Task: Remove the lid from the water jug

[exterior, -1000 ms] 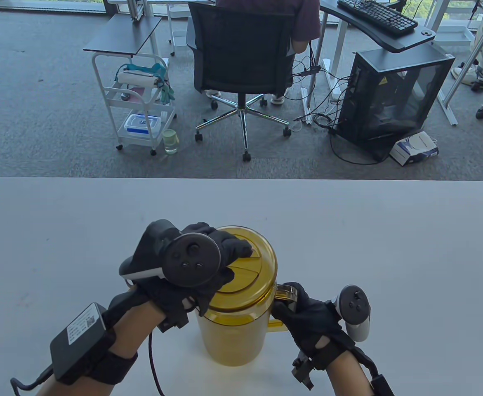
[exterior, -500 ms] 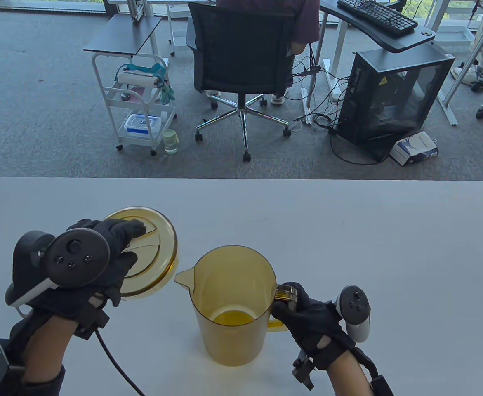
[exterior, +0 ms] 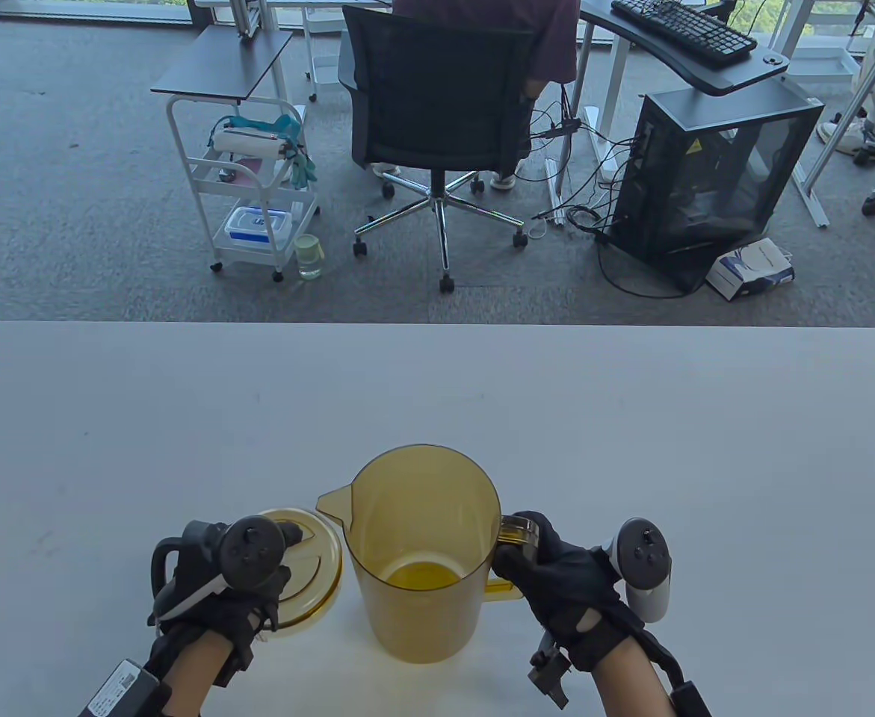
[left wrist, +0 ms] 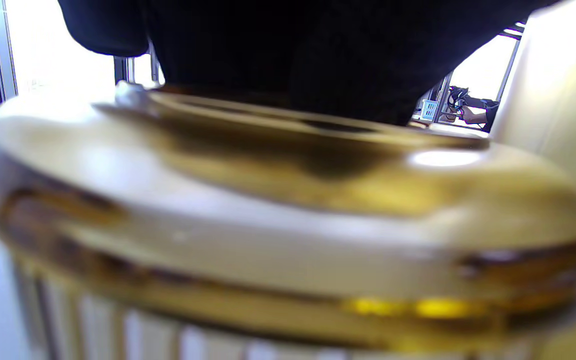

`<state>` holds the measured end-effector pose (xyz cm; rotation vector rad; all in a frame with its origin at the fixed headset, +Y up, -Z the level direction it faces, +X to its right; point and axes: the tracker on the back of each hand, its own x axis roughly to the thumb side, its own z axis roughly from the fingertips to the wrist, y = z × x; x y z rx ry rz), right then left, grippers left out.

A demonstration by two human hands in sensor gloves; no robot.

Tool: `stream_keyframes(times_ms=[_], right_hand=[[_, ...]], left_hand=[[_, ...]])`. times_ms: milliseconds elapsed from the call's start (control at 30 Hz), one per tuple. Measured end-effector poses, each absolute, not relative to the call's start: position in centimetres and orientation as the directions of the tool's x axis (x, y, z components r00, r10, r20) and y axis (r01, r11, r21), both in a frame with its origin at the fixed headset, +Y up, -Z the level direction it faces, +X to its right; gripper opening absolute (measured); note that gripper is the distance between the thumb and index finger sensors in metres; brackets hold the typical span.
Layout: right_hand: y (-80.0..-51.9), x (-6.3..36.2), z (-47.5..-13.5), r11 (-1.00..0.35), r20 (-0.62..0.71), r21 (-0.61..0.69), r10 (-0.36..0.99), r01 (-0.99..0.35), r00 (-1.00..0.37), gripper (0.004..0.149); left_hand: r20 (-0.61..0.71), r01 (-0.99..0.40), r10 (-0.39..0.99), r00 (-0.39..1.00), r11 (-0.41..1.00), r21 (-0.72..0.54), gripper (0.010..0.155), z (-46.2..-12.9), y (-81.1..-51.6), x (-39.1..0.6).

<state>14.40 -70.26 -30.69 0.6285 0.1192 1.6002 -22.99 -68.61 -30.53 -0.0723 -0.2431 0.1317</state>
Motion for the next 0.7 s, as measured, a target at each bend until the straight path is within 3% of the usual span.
stream_keyframes(times_ms=[300, 567, 633, 700], right_hand=[[-70.3, 14.4, -30.6, -0.134, 0.316, 0.445, 0.949, -0.885, 0.015, 0.067], [-70.3, 14.4, -30.6, -0.127, 0.319, 0.444, 0.948, -0.887, 0.024, 0.075], [-70.5, 14.6, -30.4, -0.098, 0.316, 0.438, 0.947, -0.893, 0.051, 0.082], [-70.7, 14.9, -30.4, -0.116, 0.317, 0.456, 0.947, -0.882, 0.040, 0.095]], left_hand=[[0.245, -0.122, 0.162, 0.956, 0.978, -0.171, 0.057, -30.9, -71.7, -22.0], [0.240, -0.089, 0.125, 0.963, 0.984, -0.155, 0.056, -30.7, -71.8, -21.6], [0.253, -0.112, 0.144, 0.957, 0.984, -0.136, 0.053, -30.7, -71.8, -21.7], [0.256, -0.148, 0.181, 0.950, 0.979, -0.143, 0.059, -30.6, -71.5, -22.0]])
